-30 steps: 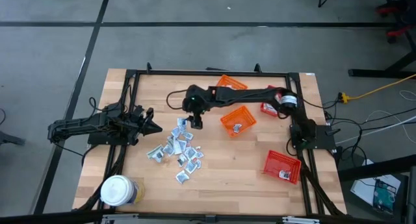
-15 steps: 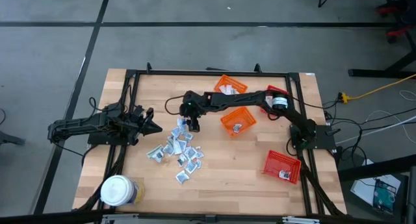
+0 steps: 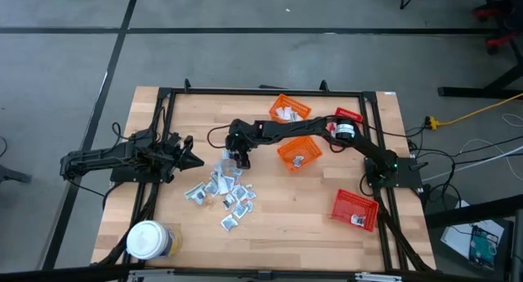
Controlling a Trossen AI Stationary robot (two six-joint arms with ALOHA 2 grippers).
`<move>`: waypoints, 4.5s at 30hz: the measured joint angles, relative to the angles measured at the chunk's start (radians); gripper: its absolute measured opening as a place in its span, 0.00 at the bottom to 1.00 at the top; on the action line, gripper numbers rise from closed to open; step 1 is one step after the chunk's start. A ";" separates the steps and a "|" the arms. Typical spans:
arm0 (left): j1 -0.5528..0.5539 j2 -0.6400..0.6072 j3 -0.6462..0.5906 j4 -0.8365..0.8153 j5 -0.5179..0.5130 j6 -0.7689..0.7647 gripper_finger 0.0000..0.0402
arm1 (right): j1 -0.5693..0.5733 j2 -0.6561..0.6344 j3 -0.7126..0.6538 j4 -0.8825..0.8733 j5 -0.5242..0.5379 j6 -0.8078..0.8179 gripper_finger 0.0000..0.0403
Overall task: Pick & Place First Aid Supplies
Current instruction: Put the blue alcohol pad into the bottom orange bin, then put the orange ointment pack into the top red bin
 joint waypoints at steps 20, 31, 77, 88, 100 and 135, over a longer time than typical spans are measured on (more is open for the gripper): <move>0.000 0.000 0.000 0.000 0.000 0.000 0.04 | -0.003 0.023 0.067 -0.113 0.002 0.115 0.10; 0.000 0.000 0.000 0.000 0.000 0.000 0.04 | -0.002 0.028 0.266 -0.363 -0.040 0.103 0.05; 0.000 0.000 0.000 0.000 0.000 0.000 0.04 | -0.078 -0.228 0.334 -0.940 -0.073 -0.012 0.01; 0.000 0.000 0.000 0.000 0.000 0.000 0.04 | -0.069 -0.722 -0.405 -0.459 0.103 0.239 0.01; 0.000 0.000 0.000 0.000 0.000 0.000 0.04 | 0.001 -0.895 -0.672 -0.478 0.112 0.395 0.02; 0.000 0.000 0.000 0.000 0.000 0.000 0.04 | 0.046 -0.900 -0.754 -0.404 0.091 0.449 0.62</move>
